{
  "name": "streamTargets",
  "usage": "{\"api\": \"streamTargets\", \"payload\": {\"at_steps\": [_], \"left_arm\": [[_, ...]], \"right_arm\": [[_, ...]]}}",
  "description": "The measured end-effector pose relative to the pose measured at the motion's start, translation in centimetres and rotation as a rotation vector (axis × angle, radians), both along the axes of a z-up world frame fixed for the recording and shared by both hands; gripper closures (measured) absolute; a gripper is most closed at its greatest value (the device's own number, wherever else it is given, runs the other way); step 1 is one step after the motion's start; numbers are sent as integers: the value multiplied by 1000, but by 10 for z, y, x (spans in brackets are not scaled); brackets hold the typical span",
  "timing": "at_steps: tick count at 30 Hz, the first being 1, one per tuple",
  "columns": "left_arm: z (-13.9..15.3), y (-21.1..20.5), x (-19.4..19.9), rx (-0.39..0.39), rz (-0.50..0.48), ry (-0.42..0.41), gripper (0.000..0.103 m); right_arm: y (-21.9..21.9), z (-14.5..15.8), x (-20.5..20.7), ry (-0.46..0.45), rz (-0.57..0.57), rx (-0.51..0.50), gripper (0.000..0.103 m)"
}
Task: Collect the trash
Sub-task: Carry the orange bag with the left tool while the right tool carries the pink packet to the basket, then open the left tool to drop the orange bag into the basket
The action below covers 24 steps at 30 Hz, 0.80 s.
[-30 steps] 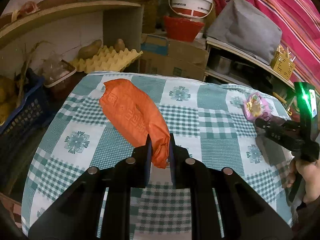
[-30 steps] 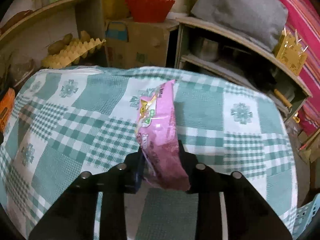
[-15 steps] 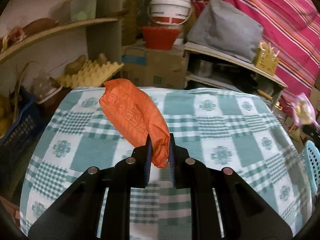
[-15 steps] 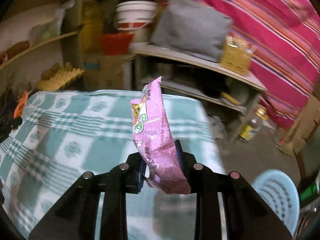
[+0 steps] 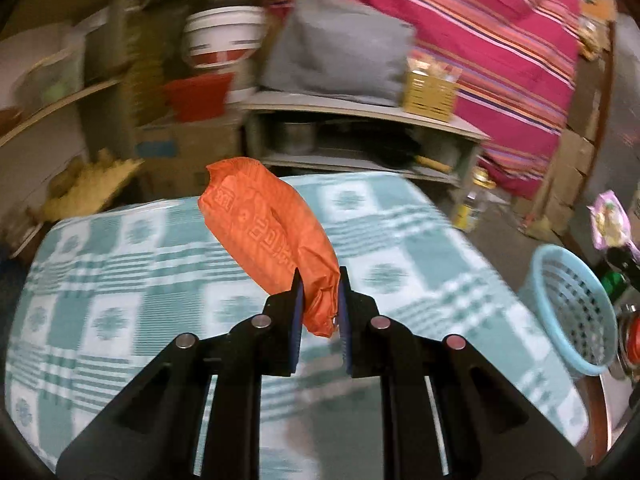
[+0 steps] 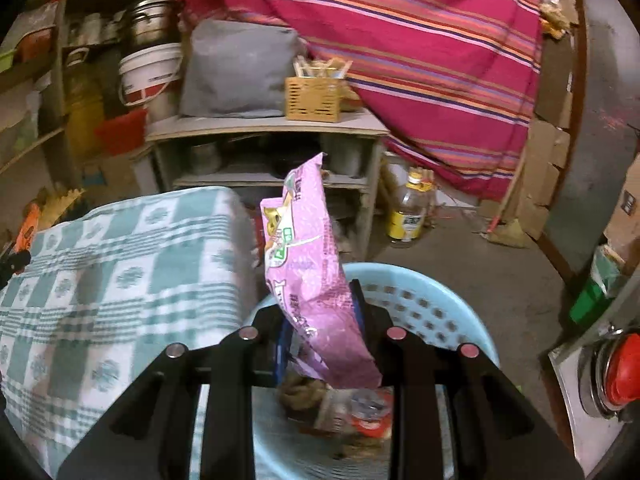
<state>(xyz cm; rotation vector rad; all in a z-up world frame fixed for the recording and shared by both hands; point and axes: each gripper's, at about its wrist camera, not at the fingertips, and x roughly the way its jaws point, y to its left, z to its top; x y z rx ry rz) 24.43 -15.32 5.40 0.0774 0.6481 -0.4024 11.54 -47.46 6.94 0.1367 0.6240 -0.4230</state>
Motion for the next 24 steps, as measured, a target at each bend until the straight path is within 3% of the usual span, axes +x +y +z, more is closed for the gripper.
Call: {"api": "streamTargets", "payload": {"at_steps": [11, 24], "left_arm": [[-12, -147, -57, -3, -256, 10, 89], [-25, -239, -95, 27, -408, 15, 88]], "right_arm": [[-62, -12, -41, -7, -59, 92, 76], [-83, -22, -58, 4, -67, 128, 76]]}}
